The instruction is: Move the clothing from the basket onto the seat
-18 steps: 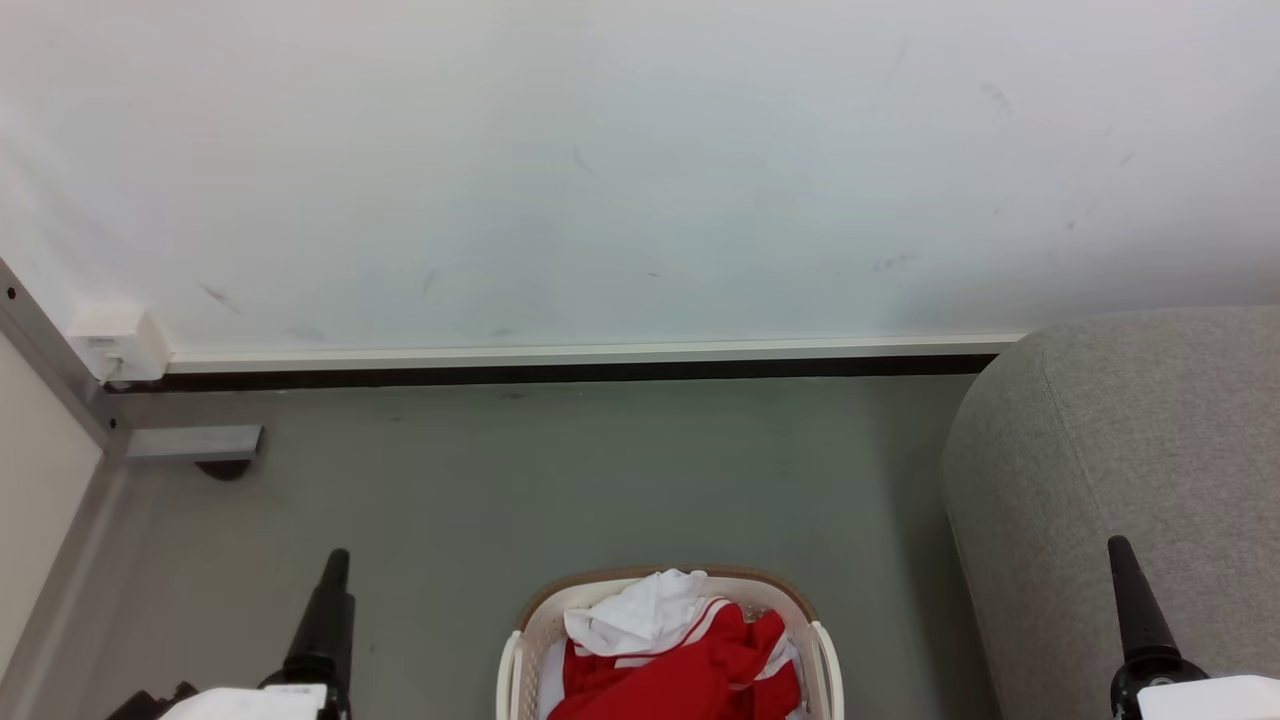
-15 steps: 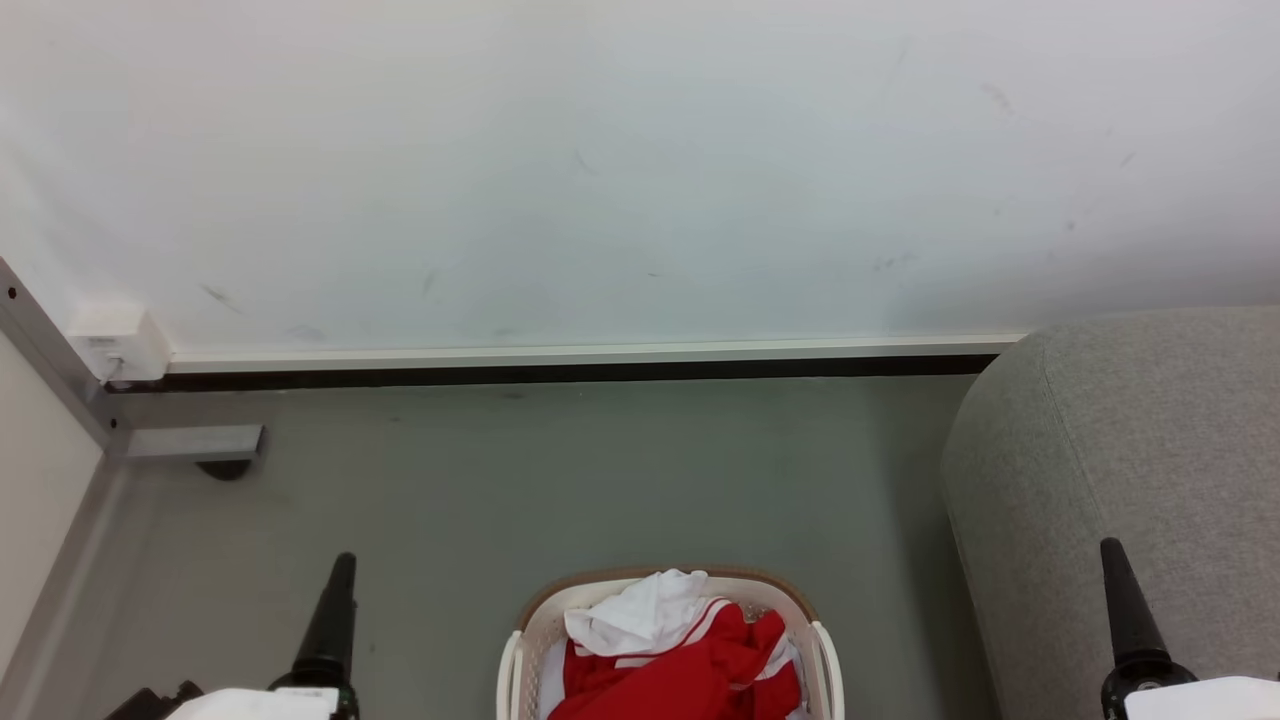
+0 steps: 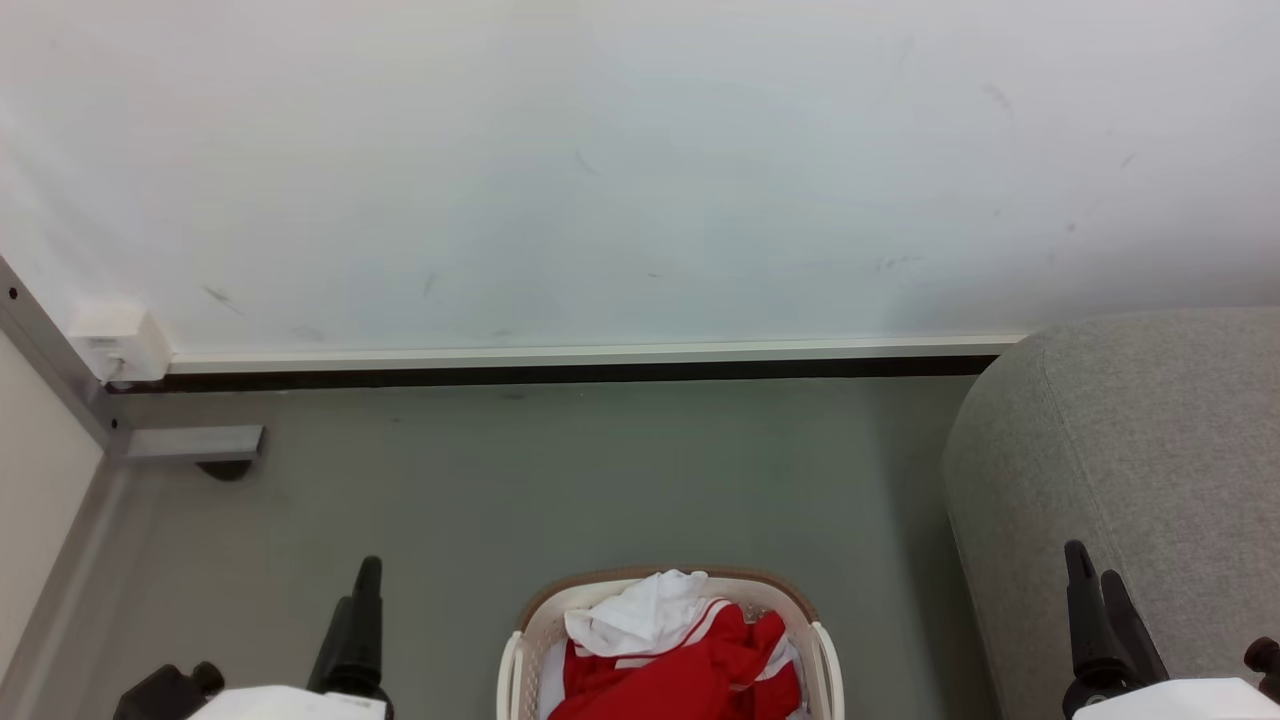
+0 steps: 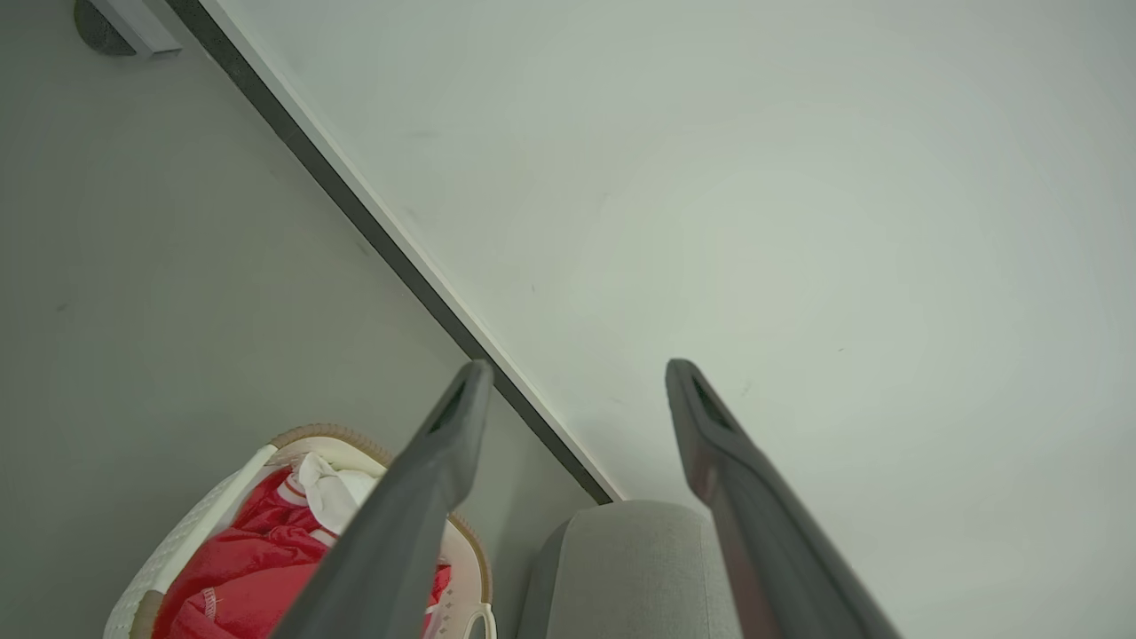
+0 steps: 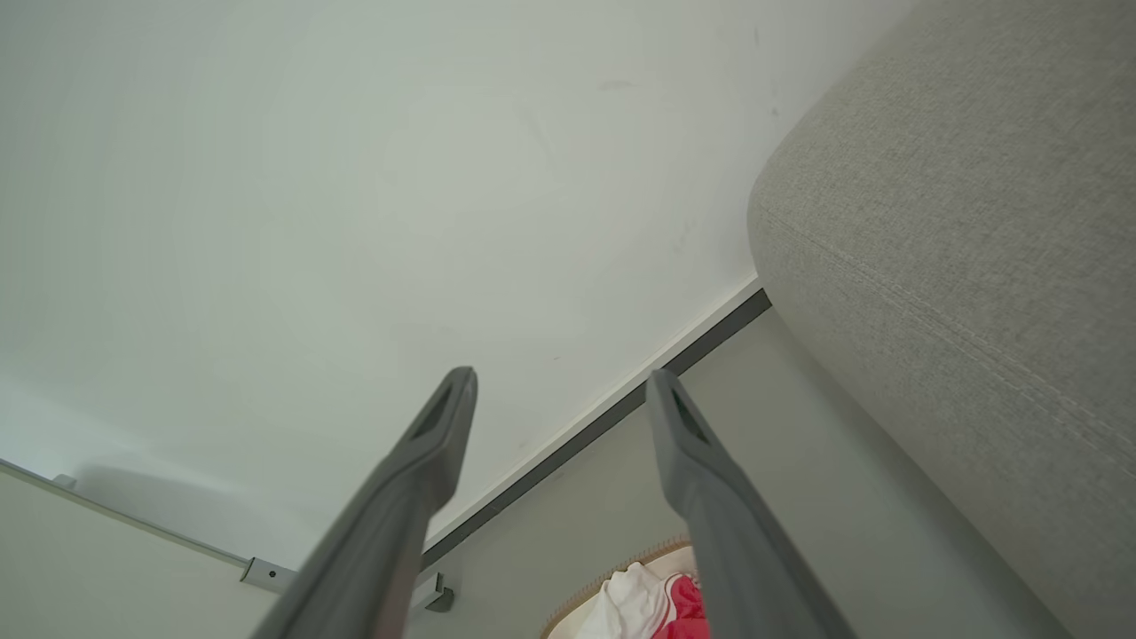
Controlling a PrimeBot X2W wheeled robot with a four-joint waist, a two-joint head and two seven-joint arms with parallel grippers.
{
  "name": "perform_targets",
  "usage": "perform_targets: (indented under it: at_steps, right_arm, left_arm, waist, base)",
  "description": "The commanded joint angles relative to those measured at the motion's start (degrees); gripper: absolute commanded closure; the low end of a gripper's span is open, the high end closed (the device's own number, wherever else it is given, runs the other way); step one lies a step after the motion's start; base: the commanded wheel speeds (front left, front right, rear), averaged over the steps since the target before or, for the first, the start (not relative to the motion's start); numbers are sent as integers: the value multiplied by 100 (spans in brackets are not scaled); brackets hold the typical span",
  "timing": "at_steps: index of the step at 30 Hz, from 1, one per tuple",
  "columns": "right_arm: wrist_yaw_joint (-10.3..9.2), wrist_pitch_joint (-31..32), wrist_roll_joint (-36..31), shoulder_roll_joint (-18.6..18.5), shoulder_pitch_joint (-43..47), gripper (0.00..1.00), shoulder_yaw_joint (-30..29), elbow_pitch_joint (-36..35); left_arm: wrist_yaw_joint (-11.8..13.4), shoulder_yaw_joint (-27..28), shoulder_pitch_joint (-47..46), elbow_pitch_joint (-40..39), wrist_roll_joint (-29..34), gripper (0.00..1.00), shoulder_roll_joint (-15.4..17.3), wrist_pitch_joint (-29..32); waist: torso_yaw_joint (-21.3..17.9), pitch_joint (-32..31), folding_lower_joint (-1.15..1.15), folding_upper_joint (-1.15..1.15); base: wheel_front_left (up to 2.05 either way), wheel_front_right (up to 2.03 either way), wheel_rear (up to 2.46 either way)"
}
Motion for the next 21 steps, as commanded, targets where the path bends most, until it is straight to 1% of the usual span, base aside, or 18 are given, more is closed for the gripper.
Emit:
perform_targets:
  at_steps: [1, 3, 9, 21]
  right_arm:
    - [-4, -73, -242, -63, -48, 0, 32, -77]
    - [-4, -96, -329, -64, -47, 0, 49, -72]
    - [-4, -212, -808, -65, -38, 0, 145, -53]
    - [-5, -425, -1723, -86, -4, 0, 259, 4]
  left_arm:
    - [17, -17, -22, -107, 296, 0, 40, -87]
    - [26, -26, -8, -113, 380, 0, 40, -105]
    - [56, -97, 33, -165, 989, 0, 43, -216]
    - [126, -184, 138, -294, 1989, 0, 47, -438]
  waist:
    - [-2, -1, 0, 0]
    - [-3, -2, 0, 0]
    - [-9, 1, 0, 0]
    - [-30, -3, 0, 0]
  base:
    - [0, 0, 0]
    - [0, 0, 0]
    - [0, 0, 0]
    - [0, 0, 0]
